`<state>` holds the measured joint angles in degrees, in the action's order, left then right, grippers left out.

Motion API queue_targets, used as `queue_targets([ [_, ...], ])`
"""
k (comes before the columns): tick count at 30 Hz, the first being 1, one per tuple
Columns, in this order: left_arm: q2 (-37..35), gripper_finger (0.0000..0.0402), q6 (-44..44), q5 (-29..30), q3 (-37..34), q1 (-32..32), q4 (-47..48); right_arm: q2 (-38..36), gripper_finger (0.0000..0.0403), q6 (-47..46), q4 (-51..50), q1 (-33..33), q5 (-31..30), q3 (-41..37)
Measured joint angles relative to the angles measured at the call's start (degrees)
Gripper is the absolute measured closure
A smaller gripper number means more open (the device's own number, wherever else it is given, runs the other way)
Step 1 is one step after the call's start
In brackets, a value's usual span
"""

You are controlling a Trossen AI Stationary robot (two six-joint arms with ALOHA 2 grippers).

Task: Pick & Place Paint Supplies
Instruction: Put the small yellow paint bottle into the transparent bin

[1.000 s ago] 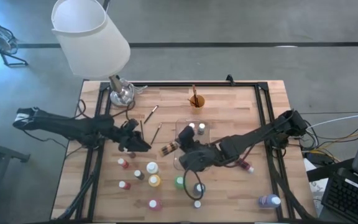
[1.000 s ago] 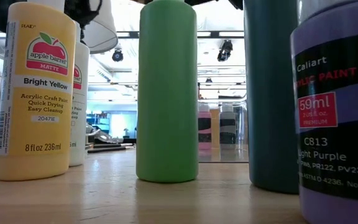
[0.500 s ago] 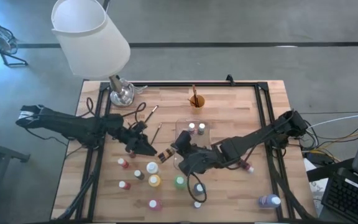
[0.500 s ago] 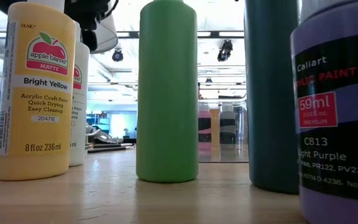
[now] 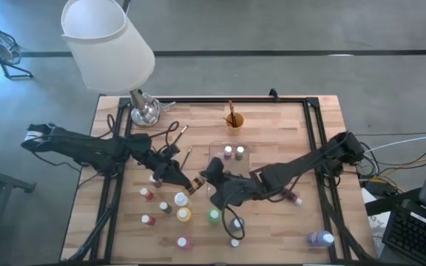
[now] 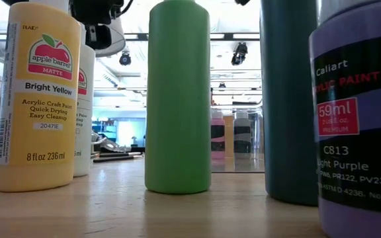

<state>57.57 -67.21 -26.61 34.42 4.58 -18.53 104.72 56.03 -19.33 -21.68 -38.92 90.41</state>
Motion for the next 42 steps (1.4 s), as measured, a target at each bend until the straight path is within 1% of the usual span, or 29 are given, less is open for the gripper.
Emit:
queue_targets([
  [7, 2.6, 0.0152, -0.2, -2.0, 0.4, 0.0, 0.6, 2.2, 0.0291, 5.2, 2.9, 1.2, -3.0, 0.0],
  [15, 3.4, 0.0157, 0.0, -2.9, 0.2, 0.0, 0.5, 2.3, 0.0291, 5.8, 4.1, 1.6, -4.8, -0.1],
  [19, 3.9, 0.0184, 0.0, -3.2, 0.1, 0.0, 0.6, 2.3, 0.0291, 5.9, 4.2, 1.6, -4.7, 0.0],
  [26, 3.7, 0.0268, 0.7, -3.4, 0.2, 0.0, 1.1, 2.3, 0.0291, 5.0, 4.1, 1.6, -4.6, -0.1],
  [27, 3.7, 0.0273, 0.9, -3.4, 0.2, 0.0, 1.1, 2.3, 0.0289, 4.2, 4.1, 1.6, -4.4, -0.1],
  [29, 3.7, 0.0273, 1.5, -3.6, 0.2, 0.0, 1.2, 2.3, 0.0272, 2.2, 4.1, 1.6, -4.3, -0.1],
  [35, 3.7, 0.0273, 4.3, -3.1, 0.1, 0.0, 1.2, 2.3, 0.0201, -3.5, 3.2, 1.6, -5.1, -0.1],
  [37, 3.7, 0.0273, 5.6, -3.1, 0.1, 0.0, 1.2, 2.3, 0.0187, -6.4, 0.6, 1.4, -7.4, -0.1],
  [39, 3.5, 0.0273, 7.9, -3.1, 0.1, 0.0, 1.5, 2.3, 0.0177, -10.5, -3.6, 1.2, -11.7, -0.1],
  [40, 3.4, 0.0273, 9.2, -2.9, 0.1, 0.0, 1.6, 2.3, 0.0173, -13.3, -6.2, 0.9, -13.5, -0.1],
  [42, 3.3, 0.0273, 11.9, -1.9, 0.1, 0.0, 1.6, 2.0, 0.0168, -20.4, -12.4, 0.8, -15.0, -0.2],
])
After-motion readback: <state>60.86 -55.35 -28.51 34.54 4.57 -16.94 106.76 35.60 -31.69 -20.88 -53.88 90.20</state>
